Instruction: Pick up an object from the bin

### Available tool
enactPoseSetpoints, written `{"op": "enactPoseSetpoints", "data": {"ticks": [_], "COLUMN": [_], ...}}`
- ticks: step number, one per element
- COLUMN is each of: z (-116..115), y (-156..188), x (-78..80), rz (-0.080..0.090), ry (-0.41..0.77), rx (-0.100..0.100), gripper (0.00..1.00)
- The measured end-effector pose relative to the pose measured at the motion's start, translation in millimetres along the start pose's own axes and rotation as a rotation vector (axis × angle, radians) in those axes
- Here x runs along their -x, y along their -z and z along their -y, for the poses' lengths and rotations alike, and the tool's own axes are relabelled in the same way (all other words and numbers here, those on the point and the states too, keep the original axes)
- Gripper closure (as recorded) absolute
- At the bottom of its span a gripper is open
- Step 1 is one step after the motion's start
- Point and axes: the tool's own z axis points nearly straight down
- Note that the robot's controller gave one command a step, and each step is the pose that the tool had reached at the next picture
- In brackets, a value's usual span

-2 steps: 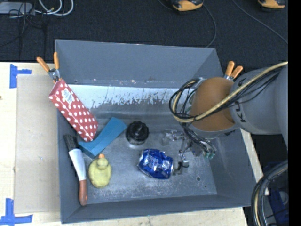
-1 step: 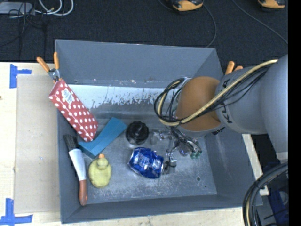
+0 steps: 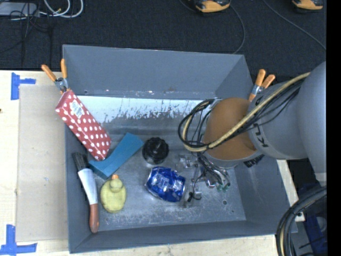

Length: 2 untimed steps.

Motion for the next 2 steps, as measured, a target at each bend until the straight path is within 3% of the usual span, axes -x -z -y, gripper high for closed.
{"op": "enactPoseSetpoints", "data": {"ticks": [1, 2], "z": [-22, -37], "y": [1, 2], "x": [-19.1, -27.3], "rz": [0.0, 0.002], "ry": [0.08, 0.142], "rx": [0.002, 0.003], "gripper": [0.0, 1.0]}}
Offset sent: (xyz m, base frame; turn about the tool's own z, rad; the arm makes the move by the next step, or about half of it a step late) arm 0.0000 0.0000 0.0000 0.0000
